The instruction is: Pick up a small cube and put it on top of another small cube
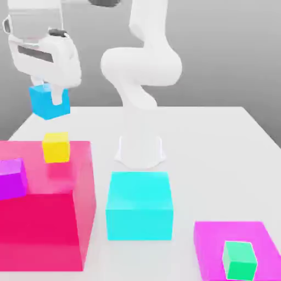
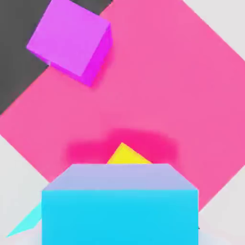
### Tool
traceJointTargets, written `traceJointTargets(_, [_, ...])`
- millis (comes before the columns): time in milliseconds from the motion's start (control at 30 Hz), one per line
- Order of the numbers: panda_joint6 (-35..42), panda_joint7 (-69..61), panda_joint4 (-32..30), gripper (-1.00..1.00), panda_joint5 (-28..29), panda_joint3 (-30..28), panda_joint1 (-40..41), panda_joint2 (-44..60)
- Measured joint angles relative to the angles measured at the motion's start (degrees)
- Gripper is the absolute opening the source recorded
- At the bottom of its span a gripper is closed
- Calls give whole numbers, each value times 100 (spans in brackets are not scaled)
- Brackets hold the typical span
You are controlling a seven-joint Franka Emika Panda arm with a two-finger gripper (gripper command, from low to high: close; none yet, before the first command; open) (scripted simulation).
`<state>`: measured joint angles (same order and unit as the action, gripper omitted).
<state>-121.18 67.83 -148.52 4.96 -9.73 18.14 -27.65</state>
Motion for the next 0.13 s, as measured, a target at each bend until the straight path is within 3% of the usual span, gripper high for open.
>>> traceJointTargets(33, [-173, 1, -114, 100, -1, -14, 4, 60])
traceJointTargets(133, [-173, 1, -114, 100, -1, -14, 4, 60])
